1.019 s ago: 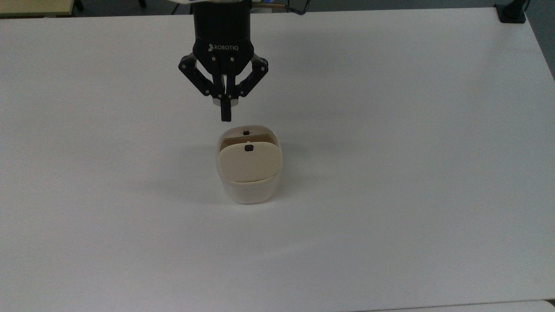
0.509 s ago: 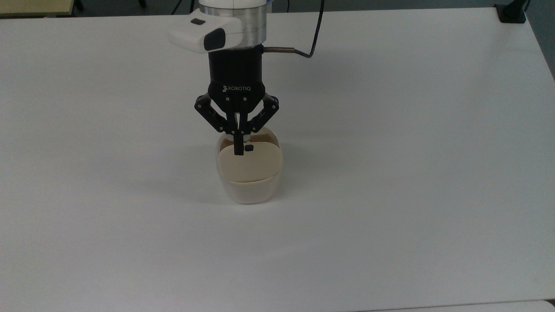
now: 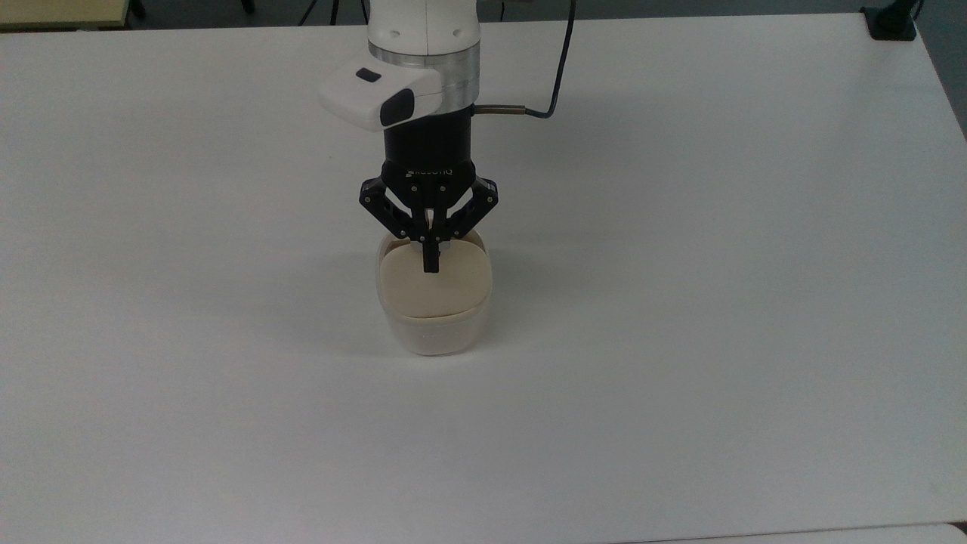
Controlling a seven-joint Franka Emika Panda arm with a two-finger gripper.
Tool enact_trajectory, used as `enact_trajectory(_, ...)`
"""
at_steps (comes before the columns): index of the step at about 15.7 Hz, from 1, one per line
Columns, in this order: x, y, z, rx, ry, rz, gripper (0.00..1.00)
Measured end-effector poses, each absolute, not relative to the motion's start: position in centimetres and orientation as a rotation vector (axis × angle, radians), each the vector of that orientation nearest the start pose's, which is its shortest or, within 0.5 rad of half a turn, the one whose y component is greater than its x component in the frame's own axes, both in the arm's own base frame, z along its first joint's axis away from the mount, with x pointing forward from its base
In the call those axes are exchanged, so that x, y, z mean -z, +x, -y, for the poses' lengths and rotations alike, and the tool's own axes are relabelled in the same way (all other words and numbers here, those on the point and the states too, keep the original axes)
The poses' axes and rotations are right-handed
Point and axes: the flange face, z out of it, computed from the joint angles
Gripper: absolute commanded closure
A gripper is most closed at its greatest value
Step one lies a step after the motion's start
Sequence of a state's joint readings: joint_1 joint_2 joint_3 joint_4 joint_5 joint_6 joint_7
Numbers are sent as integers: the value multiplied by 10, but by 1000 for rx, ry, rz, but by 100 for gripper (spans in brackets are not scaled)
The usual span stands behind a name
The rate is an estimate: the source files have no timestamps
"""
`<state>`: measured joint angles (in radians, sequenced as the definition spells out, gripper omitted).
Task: Close the trash bin
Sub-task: 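Push the raised lid down onto the bin rim with the gripper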
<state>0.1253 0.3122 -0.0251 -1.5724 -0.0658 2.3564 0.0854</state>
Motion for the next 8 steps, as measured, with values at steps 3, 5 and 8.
enact_trajectory(3,-498,682,-70,553,-3126,84,100)
enact_trajectory(5,-490,677,-70,442,-3151,84,100)
enact_trajectory(8,-476,674,-71,356,-3167,87,100)
